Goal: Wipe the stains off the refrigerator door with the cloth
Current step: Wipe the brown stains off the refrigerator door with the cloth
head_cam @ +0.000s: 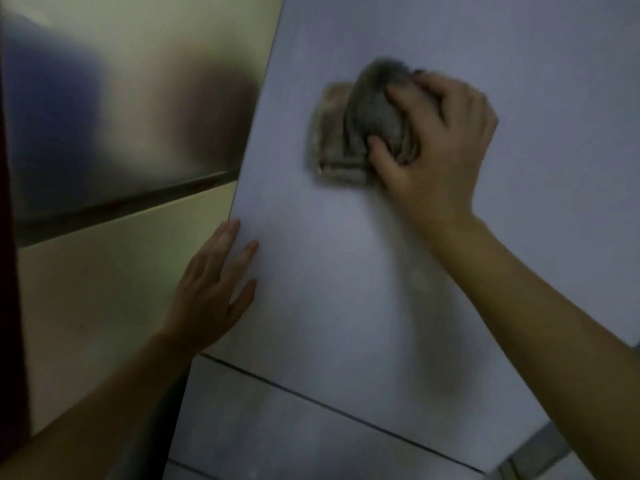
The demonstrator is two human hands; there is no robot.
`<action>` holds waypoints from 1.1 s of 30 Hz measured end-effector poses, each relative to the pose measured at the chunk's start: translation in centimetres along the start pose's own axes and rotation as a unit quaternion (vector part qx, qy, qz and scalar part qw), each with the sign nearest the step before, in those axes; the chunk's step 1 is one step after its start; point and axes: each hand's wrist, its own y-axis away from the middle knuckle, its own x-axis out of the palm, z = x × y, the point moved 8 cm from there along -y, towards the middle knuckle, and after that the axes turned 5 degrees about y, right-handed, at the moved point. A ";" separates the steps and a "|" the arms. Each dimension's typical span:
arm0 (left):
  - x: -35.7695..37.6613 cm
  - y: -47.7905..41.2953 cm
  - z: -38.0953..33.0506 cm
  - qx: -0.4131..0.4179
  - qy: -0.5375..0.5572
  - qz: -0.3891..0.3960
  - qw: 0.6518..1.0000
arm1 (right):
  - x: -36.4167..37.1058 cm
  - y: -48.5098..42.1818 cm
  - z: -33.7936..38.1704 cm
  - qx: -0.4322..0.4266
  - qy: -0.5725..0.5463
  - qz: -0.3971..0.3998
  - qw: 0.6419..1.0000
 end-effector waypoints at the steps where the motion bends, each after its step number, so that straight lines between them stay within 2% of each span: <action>1: 0.1 0.3 0.1 -0.006 0.002 -0.002 1.000 | 0.3 -0.9 0.5 0.019 -0.001 -0.012 1.000; 4: 0.4 2.3 0.8 -0.034 0.019 -0.004 0.999 | 2.7 0.6 4.3 -0.003 -0.002 0.018 1.000; 8: 1.1 7.8 2.3 -0.076 0.022 0.014 0.997 | 6.0 9.1 10.3 -0.082 -0.031 0.104 0.991; 11: 1.4 12.4 4.1 -0.103 -0.002 0.026 0.994 | 7.1 16.3 13.8 -0.153 -0.054 0.131 0.978; 14: 2.6 15.9 4.7 -0.108 -0.005 0.053 0.993 | 7.3 19.5 15.0 -0.187 -0.069 0.141 0.970; 18: 4.3 18.8 3.5 -0.087 0.007 0.086 0.992 | 6.9 18.0 14.3 -0.169 -0.069 0.140 0.973; 24: 5.5 21.2 3.6 -0.118 0.025 0.084 0.989 | 7.4 19.1 15.0 -0.091 -0.046 0.112 0.988; 31: 7.3 22.8 3.4 -0.140 0.094 0.070 0.983 | 7.9 27.7 17.8 -0.101 -0.051 0.137 0.984; 33: 7.8 22.9 2.9 -0.155 0.110 0.072 0.979 | 7.8 28.9 17.8 -0.134 -0.052 0.150 0.978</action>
